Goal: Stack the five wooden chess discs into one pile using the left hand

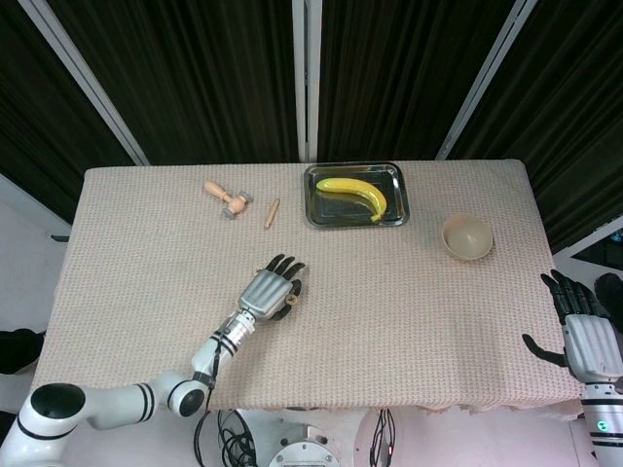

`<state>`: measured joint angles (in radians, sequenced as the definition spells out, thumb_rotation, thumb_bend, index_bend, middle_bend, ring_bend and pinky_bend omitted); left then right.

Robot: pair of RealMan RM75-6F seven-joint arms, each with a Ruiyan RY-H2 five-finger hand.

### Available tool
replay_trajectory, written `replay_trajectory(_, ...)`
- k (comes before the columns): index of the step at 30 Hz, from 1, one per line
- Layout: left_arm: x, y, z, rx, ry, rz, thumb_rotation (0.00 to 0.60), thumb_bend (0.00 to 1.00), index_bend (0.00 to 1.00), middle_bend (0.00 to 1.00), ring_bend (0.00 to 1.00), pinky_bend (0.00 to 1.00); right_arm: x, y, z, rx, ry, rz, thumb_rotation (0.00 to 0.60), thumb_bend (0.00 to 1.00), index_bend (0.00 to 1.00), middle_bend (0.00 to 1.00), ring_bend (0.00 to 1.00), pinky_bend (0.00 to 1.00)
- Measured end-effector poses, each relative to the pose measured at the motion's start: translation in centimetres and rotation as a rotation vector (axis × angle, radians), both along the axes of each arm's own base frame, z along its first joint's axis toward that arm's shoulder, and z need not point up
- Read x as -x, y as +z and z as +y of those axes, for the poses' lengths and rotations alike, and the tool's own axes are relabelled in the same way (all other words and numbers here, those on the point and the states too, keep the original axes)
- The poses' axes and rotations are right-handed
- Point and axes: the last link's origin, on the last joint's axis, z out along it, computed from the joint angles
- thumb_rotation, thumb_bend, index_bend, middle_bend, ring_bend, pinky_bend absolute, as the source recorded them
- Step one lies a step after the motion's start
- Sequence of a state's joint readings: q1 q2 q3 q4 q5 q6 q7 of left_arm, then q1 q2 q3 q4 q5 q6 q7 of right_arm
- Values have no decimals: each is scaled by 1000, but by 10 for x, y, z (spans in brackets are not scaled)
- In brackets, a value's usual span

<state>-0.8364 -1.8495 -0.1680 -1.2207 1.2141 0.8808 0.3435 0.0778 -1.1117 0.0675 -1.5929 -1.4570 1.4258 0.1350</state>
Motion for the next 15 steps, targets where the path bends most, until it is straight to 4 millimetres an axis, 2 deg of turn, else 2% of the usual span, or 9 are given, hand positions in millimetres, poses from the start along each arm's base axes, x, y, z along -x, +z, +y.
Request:
replay_trajectory(9, -1, 1, -2, 5, -4, -20, 600, 337, 477, 104, 0, 0, 0, 1, 0, 3, 1, -1, 600, 163, 0, 0, 0, 0)
replay_trajectory(15, -9, 17, -4, -22, -53, -50, 600, 337, 477, 109, 0, 0, 0, 1, 0, 2, 1, -2, 600, 163, 0, 0, 0, 0)
